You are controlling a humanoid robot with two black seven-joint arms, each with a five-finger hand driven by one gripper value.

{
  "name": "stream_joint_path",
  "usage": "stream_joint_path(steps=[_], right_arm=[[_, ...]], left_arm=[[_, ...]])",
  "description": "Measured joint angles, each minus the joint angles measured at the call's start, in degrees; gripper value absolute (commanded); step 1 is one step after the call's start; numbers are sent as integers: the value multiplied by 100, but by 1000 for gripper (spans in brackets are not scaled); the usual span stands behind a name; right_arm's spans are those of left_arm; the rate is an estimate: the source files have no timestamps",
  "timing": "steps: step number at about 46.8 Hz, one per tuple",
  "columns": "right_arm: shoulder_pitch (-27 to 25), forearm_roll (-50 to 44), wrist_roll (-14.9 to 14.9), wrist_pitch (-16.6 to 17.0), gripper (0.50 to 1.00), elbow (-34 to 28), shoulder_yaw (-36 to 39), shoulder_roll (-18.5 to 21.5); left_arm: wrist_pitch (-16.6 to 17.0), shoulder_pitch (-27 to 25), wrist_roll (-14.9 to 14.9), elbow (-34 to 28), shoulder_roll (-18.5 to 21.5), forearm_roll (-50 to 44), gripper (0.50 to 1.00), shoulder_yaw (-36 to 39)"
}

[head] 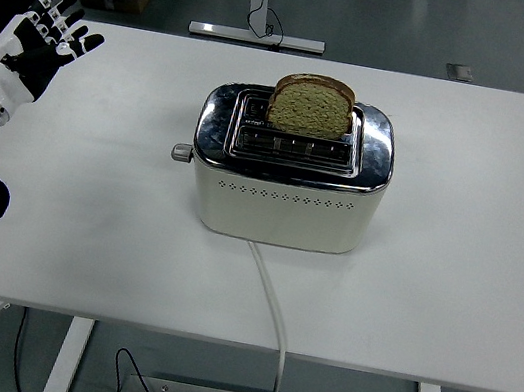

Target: Press down toaster

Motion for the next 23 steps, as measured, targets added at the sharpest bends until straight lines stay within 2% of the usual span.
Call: stream_joint_path(steps=[7,17,23], right_arm=[[0,0,0,0,998,1,-1,0],[0,0,0,0,998,1,-1,0],[0,0,0,0,998,1,-1,0]], left_arm=[[-9,-1,-1,126,-188,-367,1000,-52],[-66,-77,0,766,-885,-517,1000,-139],[-120,-78,0,1010,-1124,-519,1000,-157]])
